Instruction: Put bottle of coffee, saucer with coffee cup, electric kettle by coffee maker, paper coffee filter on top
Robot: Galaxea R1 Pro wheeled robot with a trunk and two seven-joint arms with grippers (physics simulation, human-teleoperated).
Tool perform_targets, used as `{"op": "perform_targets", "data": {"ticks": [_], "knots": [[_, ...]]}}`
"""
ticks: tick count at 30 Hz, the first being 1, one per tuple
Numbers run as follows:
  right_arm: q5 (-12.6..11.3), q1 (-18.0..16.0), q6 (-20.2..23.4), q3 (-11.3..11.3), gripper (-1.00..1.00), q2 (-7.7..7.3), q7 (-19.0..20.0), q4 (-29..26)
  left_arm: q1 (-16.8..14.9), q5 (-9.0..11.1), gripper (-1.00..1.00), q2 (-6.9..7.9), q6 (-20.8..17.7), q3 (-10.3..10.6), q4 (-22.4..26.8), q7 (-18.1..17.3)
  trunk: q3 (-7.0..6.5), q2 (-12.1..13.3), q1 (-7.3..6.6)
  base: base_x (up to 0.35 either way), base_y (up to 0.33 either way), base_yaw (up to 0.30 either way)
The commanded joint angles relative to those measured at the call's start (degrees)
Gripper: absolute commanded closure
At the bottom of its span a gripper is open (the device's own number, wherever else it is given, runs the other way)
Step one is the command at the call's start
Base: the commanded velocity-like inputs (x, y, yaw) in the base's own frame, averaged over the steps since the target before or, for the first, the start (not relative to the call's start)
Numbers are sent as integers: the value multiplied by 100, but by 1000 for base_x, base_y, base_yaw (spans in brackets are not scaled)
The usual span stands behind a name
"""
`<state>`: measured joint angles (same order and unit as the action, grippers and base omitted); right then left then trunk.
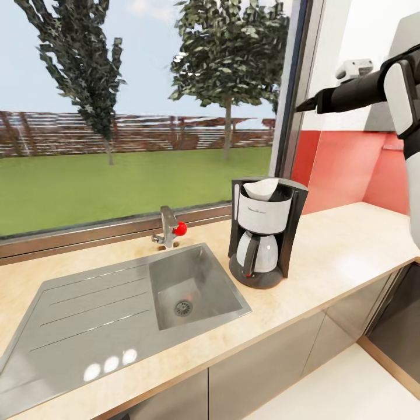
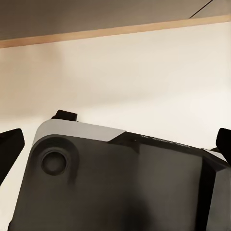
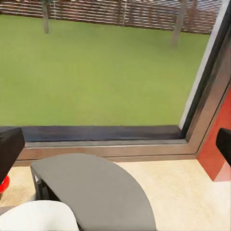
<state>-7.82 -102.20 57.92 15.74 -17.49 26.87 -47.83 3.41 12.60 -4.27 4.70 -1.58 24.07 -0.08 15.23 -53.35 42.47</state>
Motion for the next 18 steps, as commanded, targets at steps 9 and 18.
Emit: {"op": "perform_targets", "data": {"ticks": [9, 18], "knots": [[-69, 114, 26, 17, -100, -310, 445, -135, 2, 23, -100, -4, 4, -17, 10, -1, 7, -5, 1, -172, 0, 0], [-70, 213, 9, 20, -100, -651, 529, -120, 2, 23, -100, -4, 4, -14, 10, -1, 7, -5, 1, -137, 0, 0]]}}
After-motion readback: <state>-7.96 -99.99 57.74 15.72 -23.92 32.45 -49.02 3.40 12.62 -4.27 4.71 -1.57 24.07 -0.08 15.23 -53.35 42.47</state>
